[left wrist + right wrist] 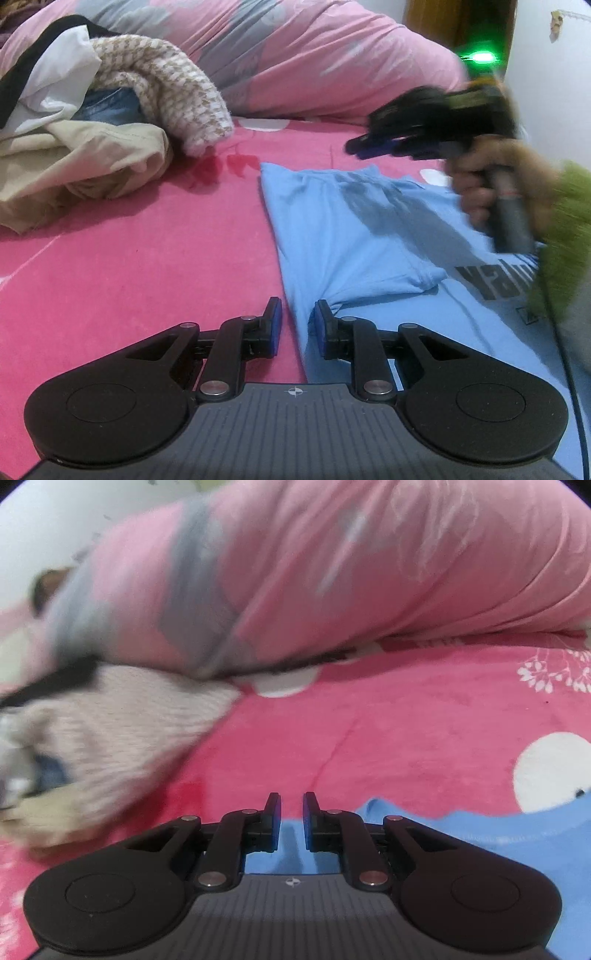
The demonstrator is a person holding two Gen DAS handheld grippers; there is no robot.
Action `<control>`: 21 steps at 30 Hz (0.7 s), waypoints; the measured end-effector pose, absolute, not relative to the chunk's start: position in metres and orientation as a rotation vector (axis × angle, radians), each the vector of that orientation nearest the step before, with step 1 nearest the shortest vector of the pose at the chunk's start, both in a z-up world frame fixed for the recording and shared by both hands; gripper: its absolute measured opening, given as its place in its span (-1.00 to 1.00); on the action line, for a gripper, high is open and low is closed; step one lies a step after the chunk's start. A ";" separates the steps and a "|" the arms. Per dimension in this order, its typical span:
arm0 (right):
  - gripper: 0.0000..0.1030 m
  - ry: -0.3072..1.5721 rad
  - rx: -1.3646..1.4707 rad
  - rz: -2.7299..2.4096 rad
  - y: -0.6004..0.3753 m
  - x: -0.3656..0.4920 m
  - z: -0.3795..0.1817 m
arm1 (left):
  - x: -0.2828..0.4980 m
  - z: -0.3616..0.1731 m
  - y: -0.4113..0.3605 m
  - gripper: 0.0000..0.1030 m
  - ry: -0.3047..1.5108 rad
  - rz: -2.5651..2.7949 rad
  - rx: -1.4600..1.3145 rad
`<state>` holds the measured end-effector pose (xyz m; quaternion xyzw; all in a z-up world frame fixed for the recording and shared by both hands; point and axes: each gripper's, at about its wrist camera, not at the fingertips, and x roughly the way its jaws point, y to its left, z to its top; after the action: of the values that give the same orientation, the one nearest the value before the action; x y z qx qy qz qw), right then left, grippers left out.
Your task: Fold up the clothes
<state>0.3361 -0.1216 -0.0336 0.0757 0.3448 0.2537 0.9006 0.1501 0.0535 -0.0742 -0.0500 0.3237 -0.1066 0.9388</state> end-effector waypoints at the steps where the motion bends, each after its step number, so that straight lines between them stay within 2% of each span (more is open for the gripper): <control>1: -0.76 0.719 0.139 0.558 -0.123 0.323 -0.030 | 0.151 -0.074 0.055 -0.61 0.663 -0.220 -0.109; 7: -0.79 0.841 -0.042 0.497 -0.128 0.294 -0.059 | 0.152 -0.075 0.056 -0.60 0.665 -0.222 -0.115; 12: -0.75 0.754 0.062 0.405 -0.155 0.275 -0.038 | 0.154 -0.073 0.065 -0.59 0.681 -0.235 -0.168; 17: -0.75 0.808 -0.117 0.672 -0.122 0.217 -0.041 | 0.156 -0.072 0.075 -0.59 0.709 -0.248 -0.230; 21: -0.74 0.817 -0.225 0.665 -0.132 0.183 -0.058 | 0.157 -0.072 0.077 -0.58 0.716 -0.250 -0.243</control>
<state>0.1831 -0.1318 -0.0583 -0.1072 0.3889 0.3167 0.8585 0.1566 0.0769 -0.0723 -0.1184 0.3488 -0.1216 0.9217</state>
